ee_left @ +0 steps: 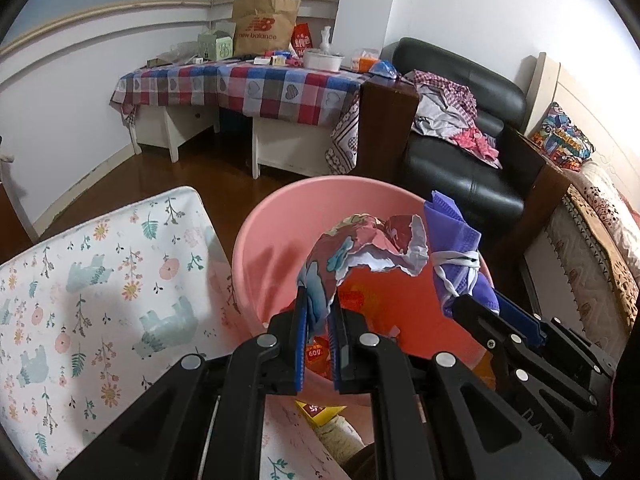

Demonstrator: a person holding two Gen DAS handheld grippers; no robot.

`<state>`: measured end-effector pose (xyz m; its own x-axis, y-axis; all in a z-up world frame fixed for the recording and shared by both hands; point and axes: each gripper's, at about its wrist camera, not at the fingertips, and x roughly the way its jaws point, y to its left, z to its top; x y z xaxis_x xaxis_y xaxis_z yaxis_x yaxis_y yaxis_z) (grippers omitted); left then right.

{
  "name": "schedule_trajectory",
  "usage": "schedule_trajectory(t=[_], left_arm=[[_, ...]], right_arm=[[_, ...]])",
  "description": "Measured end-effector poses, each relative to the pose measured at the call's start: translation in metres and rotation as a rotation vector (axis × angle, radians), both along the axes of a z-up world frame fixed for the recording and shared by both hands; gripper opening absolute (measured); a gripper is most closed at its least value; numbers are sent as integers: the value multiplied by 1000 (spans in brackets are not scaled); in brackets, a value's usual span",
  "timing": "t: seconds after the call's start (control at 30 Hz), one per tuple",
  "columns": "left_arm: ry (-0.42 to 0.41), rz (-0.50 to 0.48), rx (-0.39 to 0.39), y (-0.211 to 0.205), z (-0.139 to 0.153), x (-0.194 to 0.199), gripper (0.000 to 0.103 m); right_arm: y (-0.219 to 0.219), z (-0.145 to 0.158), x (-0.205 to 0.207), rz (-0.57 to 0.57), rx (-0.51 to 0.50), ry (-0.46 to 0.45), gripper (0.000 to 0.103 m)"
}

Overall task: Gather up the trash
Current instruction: 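Carry the wrapper and purple roll over the pink bucket with both tools, then open both tools to drop the wrapper and purple roll into the bucket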

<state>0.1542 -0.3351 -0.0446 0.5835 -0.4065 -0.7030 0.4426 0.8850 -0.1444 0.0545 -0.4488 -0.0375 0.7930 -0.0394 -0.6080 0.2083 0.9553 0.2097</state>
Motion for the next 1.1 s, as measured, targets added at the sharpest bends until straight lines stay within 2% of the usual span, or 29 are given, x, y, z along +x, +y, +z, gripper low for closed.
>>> schedule_trajectory(t=[0.63,0.87,0.9,0.93,1.0,1.1], left_arm=[[52,12,13,-4,-17,13,12],[52,1,3,-1,-15,9,32],[47,-2,1,-1,-13,8,38],[42,-3,0,0,-12,6,40],[34,-4,-1,0,-10,3,43],[30,-2,-3,2,-6,0,44]], right_arm=[[-4,-15,10,4,31,60,26],[-5,-13,5,3,40,51,27],[-4,-12,4,5,41,47,29],[-5,-12,3,7,41,43,37],[-3,-9,0,7,33,29,44],[-1,-5,-3,11,25,19,44]])
